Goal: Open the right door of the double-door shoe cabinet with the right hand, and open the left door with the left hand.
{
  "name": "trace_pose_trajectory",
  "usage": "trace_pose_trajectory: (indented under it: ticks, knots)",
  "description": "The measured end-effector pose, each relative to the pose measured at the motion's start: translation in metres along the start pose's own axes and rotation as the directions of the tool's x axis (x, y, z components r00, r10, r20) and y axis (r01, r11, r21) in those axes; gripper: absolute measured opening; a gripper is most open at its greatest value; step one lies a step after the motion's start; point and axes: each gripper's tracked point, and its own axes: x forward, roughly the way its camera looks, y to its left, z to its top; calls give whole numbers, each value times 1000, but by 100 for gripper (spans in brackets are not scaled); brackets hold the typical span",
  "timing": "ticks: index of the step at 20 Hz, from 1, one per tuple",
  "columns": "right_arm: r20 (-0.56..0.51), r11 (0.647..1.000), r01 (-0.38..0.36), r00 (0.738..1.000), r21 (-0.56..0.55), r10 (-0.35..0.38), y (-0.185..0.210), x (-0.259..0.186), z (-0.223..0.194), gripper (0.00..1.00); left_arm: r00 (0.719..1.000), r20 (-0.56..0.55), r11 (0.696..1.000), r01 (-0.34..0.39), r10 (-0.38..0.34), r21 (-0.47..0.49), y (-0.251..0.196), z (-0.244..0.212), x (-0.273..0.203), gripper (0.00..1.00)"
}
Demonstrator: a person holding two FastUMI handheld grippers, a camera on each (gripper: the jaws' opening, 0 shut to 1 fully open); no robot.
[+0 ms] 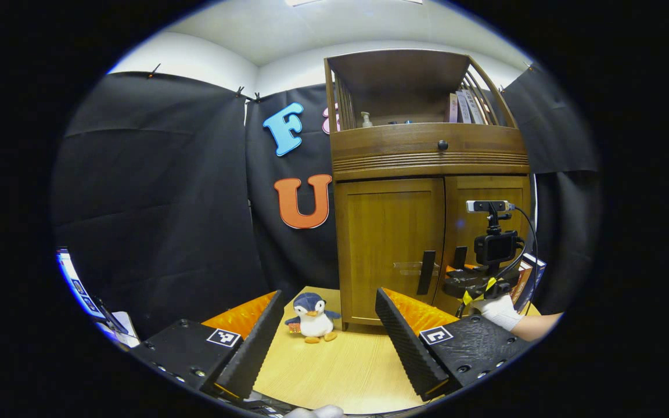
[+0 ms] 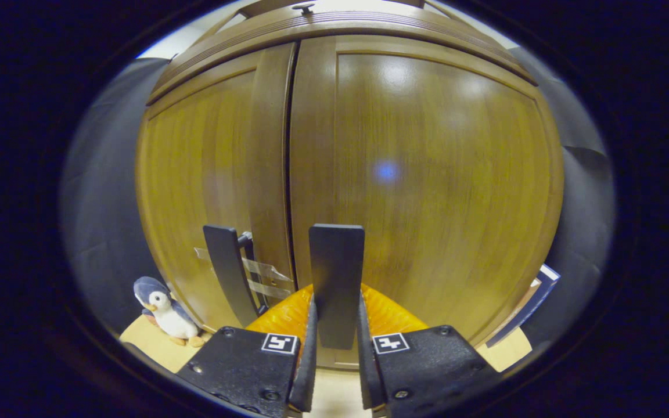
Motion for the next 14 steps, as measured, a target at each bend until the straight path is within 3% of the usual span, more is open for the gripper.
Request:
trace_pose_trajectory:
  ticks: [12, 13, 14]
  knots:
    - [-13, 1000, -20, 1000, 0, 20, -2, -39, -10, 33, 1000, 8, 999, 27, -27, -23, 2, -4, -15, 96]
    - [-13, 1000, -23, 1000, 0, 23, -4, -45, -12, 32, 999, 5, 999, 32, -32, -23, 3, -6, -16, 100]
    - [-14, 1000, -26, 1000, -2, 26, -5, -51, -13, 32, 999, 5, 999, 37, -37, -26, 4, -6, -16, 96]
